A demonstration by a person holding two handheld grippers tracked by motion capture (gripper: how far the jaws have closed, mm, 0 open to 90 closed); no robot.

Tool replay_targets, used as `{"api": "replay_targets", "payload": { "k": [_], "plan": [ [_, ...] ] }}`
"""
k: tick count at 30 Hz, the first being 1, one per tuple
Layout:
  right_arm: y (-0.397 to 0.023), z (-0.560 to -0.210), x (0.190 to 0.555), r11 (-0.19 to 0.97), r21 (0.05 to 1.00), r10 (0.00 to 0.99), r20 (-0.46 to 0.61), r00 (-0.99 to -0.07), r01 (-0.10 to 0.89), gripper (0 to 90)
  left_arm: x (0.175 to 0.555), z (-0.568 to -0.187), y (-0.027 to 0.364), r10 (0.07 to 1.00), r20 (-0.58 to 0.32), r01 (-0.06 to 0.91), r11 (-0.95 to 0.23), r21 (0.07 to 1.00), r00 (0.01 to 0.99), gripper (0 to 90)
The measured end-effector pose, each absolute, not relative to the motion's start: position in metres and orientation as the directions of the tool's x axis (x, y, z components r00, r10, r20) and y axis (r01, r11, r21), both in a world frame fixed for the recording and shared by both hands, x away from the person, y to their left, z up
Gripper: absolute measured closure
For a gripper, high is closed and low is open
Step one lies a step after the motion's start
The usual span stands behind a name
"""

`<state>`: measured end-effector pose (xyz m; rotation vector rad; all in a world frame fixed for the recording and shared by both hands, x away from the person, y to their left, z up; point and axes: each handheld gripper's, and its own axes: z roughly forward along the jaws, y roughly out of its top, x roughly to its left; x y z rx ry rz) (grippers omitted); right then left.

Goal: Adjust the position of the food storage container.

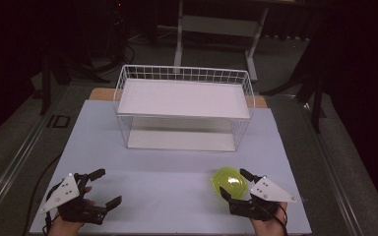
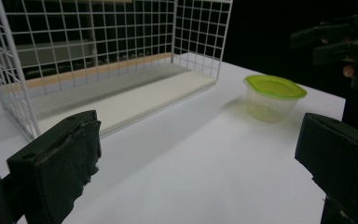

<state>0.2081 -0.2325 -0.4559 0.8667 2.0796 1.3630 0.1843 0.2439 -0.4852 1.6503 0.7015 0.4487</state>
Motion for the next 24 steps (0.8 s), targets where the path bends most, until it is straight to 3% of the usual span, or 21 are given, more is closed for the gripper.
{"api": "replay_targets", "payload": {
  "k": [11, 15, 20, 24],
  "plan": [
    [-0.22, -0.45, 0.2, 0.335, 0.914, 0.69, -0.072, -0.72, 0.23, 17.4, 0.183, -0.483, 0.247, 0.677, -0.09, 0.179, -0.062, 0.982, 0.73, 1.1],
    [-0.214, -0.441, 0.196, 0.364, 0.912, 0.666, -0.114, -0.738, 0.187, 15.5, 0.182, -0.483, 0.245, 0.675, -0.091, 0.174, -0.057, 0.983, 0.733, 1.0],
    [-0.213, -0.428, 0.195, 0.327, 0.927, 0.642, -0.076, -0.763, 0.183, 16.0, 0.181, -0.482, 0.244, 0.671, -0.082, 0.168, -0.063, 0.984, 0.737, 1.0],
    [-0.216, -0.418, 0.197, 0.332, 0.93, 0.655, -0.108, -0.748, 0.157, 14.8, 0.181, -0.482, 0.244, 0.67, -0.081, 0.166, -0.064, 0.984, 0.738, 1.0]
  ]
}}
